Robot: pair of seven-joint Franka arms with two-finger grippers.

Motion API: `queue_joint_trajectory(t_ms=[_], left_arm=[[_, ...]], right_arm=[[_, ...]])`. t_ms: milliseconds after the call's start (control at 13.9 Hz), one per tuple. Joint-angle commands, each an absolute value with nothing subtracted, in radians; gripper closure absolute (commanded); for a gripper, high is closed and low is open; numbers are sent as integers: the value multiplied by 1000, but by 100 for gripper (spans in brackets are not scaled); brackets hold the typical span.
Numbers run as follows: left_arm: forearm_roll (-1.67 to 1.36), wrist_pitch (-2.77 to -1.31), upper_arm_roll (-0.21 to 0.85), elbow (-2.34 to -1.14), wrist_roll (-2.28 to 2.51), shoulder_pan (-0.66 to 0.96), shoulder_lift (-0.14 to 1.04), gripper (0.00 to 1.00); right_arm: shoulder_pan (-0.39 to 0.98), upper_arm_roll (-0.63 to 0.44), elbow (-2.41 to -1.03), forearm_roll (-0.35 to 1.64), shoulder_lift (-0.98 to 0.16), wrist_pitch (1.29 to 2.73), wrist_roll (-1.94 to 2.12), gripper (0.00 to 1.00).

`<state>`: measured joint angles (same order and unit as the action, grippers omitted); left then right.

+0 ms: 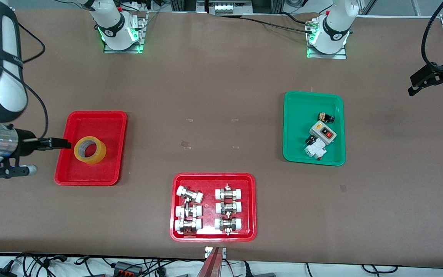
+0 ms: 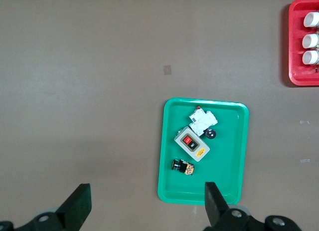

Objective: Left arm passes tape to right arm into tray

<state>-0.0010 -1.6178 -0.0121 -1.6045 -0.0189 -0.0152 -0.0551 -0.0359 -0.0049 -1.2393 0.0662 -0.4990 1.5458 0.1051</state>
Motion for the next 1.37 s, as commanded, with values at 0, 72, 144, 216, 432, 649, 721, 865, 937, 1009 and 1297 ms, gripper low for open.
queue_joint_trajectory(t_ms=[0, 72, 144, 216, 432, 649, 721, 865, 937, 1009, 1297], left_arm=[[3, -1621, -15, -1611, -21, -14, -64, 0], [3, -1621, -14, -1611, -21, -14, -64, 0], [3, -1621, -15, -1612, -21, -15, -66, 0], [3, -1621, -15, -1612, -21, -15, -66, 0], [3, -1621, -15, -1611, -21, -15, -66, 0], [3, -1621, -14, -1611, -21, -15, -66, 0], [3, -1621, -14, -1611, -21, -15, -66, 0], [3, -1621, -14, -1611, -20, -14, -66, 0], [3, -1621, -14, -1611, -18, -15, -66, 0], [3, -1621, -14, -1611, -18, -15, -66, 0], [3, -1620, -15, -1612, -18, -15, -67, 0]], right_arm=[[-34, -15, -1100, 31, -499, 1425, 78, 0], [-34, -20, -1100, 26, -496, 1419, 71, 0], [-35, -24, -1100, 26, -483, 1422, 30, 0], [-35, -25, -1100, 26, -468, 1425, -24, 0], [-26, -22, -1100, -21, -436, 1446, -34, 0], [-26, -20, -1222, -35, -326, 1564, -31, 0], [-29, -20, -1283, -34, -284, 1609, -28, 0], [-28, -20, -1339, -35, -239, 1626, -20, 0], [-28, -18, -1341, -37, -238, 1623, -18, 0], [-29, -18, -1345, -37, -238, 1623, -15, 0], [-31, -17, -1546, -35, -126, 1701, 20, 0]])
